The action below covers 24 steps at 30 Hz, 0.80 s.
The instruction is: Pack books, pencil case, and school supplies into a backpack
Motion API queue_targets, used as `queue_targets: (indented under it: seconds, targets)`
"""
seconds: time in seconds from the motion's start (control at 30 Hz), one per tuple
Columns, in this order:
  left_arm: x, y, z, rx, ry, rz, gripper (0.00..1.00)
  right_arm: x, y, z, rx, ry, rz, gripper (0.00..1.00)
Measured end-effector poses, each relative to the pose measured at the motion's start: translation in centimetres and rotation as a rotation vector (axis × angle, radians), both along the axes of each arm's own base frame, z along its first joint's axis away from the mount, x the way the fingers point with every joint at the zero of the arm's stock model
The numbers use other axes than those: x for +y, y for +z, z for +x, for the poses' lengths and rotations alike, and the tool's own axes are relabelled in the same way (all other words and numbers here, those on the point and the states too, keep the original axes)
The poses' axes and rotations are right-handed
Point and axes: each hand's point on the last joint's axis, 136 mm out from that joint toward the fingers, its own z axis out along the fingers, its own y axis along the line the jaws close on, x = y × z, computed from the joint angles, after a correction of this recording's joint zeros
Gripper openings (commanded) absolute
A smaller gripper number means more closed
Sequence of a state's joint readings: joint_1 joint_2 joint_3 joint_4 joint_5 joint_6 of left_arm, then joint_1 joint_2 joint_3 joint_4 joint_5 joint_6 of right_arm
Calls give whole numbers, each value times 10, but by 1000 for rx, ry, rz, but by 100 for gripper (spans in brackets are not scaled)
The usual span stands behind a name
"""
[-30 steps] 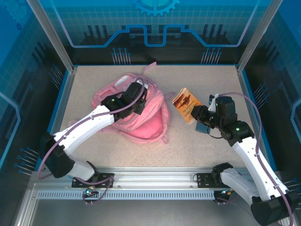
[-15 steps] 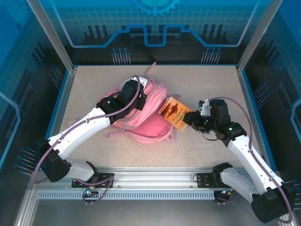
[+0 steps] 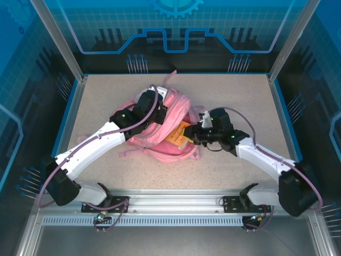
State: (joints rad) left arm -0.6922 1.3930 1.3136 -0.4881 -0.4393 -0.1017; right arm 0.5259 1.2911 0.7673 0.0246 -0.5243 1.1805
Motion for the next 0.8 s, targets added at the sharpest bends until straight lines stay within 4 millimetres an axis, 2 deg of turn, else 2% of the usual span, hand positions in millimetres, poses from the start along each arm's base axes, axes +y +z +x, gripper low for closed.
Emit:
queue_targets:
  seconds: [0.3, 0.5, 0.6, 0.8]
  targets:
    - [-2, 0, 0, 7, 11, -32, 2, 38, -6, 55, -29, -81, 12, 17]
    - [-2, 1, 0, 10, 24, -55, 2, 56, -35, 88, -15, -130, -41, 17]
    - [-2, 1, 0, 9, 25, -57, 2, 66, -43, 103, -16, -133, -57, 18]
    - [0, 2, 2, 6, 39, -56, 2, 100, -43, 117, -27, -96, -34, 25]
